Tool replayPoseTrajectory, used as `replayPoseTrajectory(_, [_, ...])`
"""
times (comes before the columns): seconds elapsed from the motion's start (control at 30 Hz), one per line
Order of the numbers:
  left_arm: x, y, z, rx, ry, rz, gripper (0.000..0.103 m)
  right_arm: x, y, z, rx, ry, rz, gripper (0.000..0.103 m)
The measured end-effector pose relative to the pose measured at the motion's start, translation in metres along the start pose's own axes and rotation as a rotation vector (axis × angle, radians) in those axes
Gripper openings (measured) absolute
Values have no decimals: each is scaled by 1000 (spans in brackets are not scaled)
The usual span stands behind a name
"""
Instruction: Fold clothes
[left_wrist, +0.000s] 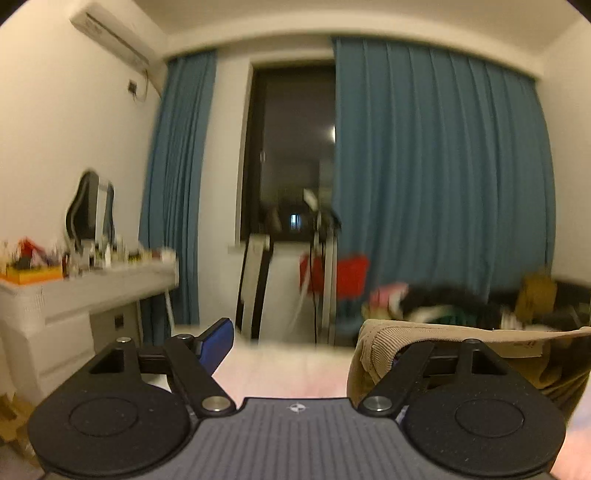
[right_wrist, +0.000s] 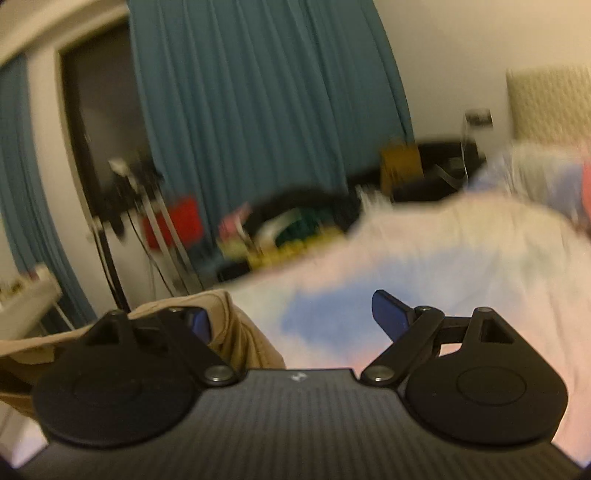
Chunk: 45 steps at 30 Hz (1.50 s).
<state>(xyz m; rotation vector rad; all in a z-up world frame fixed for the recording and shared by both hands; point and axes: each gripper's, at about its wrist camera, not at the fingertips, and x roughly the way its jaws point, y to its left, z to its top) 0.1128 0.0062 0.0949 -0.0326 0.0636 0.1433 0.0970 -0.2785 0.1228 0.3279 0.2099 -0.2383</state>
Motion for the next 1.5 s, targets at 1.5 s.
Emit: replayPoseTrajectory(1.5, [129,9,174,-72,-53,-124,90,40,65,171,-12,-142,170,87])
